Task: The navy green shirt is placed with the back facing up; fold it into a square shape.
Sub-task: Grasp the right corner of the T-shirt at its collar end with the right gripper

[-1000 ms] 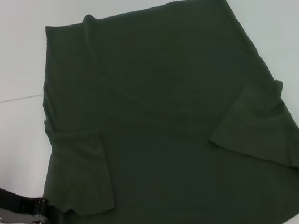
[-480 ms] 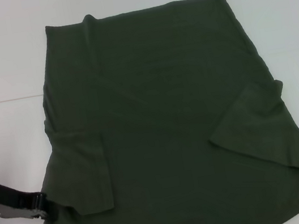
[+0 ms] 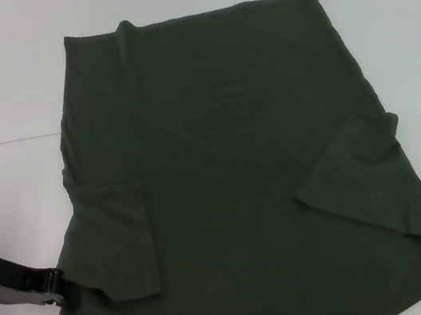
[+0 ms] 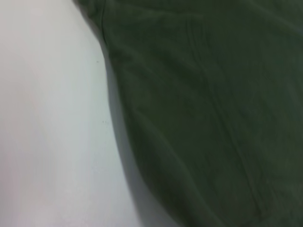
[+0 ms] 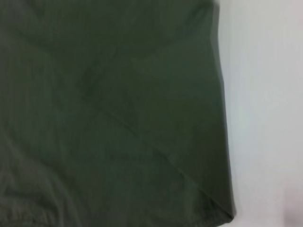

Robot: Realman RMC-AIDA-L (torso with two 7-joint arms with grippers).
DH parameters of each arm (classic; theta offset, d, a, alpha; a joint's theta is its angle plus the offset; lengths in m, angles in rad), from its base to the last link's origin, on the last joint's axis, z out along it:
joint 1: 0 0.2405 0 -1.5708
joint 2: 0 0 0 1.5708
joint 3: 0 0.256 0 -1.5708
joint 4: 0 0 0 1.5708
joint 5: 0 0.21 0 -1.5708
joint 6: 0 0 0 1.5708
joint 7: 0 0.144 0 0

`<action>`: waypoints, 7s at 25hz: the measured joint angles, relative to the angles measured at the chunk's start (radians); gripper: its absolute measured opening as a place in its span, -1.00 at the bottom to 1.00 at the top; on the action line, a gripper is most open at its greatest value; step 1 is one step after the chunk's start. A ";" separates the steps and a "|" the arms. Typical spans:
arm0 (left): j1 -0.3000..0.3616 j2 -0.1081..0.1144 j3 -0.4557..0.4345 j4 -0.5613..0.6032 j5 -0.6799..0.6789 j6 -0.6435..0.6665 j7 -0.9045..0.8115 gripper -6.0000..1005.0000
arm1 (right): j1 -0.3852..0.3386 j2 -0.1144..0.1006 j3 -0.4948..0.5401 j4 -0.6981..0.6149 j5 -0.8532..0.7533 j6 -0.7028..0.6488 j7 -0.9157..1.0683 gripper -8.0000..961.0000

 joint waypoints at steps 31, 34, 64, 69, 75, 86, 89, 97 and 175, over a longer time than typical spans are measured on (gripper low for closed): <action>0.000 -0.012 0.003 0.000 0.001 -0.001 -0.001 -0.91 | 0.024 0.053 -0.090 0.062 0.000 0.125 -0.023 0.78; 0.000 -0.012 0.005 0.000 0.001 -0.001 -0.002 -0.91 | 0.024 0.052 -0.098 0.061 -0.001 0.125 -0.023 0.73; -0.014 -0.014 0.010 -0.003 0.001 -0.001 -0.008 -0.91 | 0.052 0.069 -0.141 0.059 -0.045 0.166 -0.012 0.74; -0.014 -0.014 0.010 -0.003 0.001 -0.001 -0.008 -0.91 | 0.051 0.071 -0.153 0.060 -0.047 0.166 -0.013 0.74; -0.014 -0.014 0.010 -0.002 0.001 -0.001 -0.008 -0.91 | 0.048 0.079 -0.166 0.060 -0.047 0.167 -0.013 0.74; -0.014 -0.014 0.010 -0.001 0.001 0.002 -0.008 -0.91 | 0.045 0.082 -0.181 0.060 -0.046 0.176 -0.012 0.74; -0.014 -0.014 0.010 -0.001 0.001 0.003 -0.008 -0.91 | 0.041 0.082 -0.181 0.055 -0.046 0.176 -0.009 0.74; -0.018 -0.014 0.010 -0.003 0.001 0.004 -0.007 -0.91 | 0.041 0.081 -0.180 0.052 -0.056 0.176 -0.007 0.73; -0.024 -0.014 0.012 -0.001 0.002 0.009 -0.001 -0.90 | 0.083 0.089 -0.198 0.114 0.019 0.205 -0.042 -0.53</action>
